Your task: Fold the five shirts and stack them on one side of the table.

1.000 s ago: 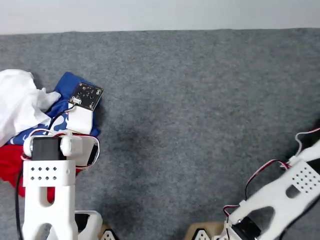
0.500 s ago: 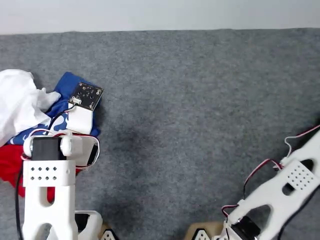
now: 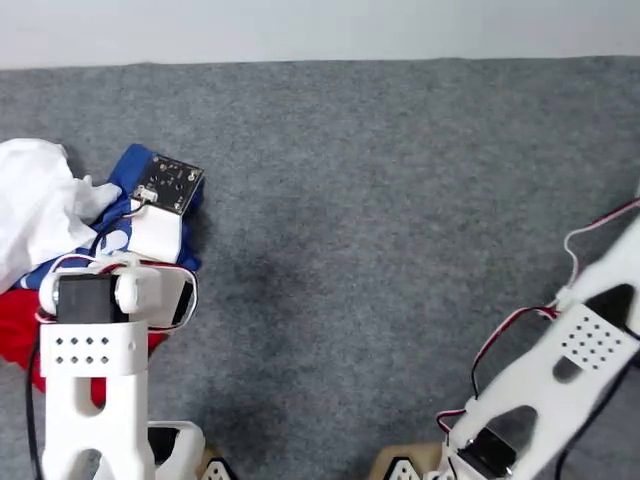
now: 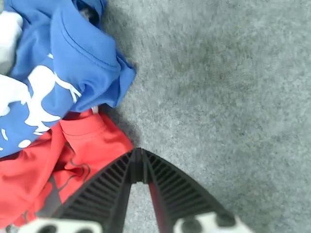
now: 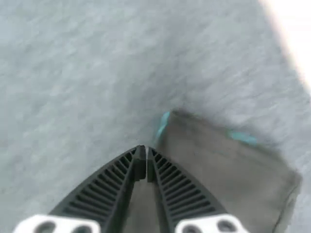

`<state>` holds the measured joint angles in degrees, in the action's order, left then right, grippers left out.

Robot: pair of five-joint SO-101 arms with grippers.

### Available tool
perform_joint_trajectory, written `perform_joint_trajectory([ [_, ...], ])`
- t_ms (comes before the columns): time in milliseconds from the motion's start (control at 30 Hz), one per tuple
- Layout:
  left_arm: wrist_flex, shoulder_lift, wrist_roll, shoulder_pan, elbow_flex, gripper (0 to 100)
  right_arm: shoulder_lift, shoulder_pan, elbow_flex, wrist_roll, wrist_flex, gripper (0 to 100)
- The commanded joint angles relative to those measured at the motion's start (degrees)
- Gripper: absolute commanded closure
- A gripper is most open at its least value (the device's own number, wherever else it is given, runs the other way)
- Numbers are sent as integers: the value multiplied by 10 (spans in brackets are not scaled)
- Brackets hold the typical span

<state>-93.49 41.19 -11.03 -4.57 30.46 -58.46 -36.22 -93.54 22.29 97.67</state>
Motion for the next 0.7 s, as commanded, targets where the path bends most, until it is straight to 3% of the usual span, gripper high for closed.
perform_joint_trajectory([
  [0,12,12,0,5,-26,997,59,22,-16,-11,53,989],
  [267,-8,13,0,5,-36,997,172,29,56,-72,53,990],
  [667,13,10,3,6,-65,996,454,56,506,-77,50,989],
])
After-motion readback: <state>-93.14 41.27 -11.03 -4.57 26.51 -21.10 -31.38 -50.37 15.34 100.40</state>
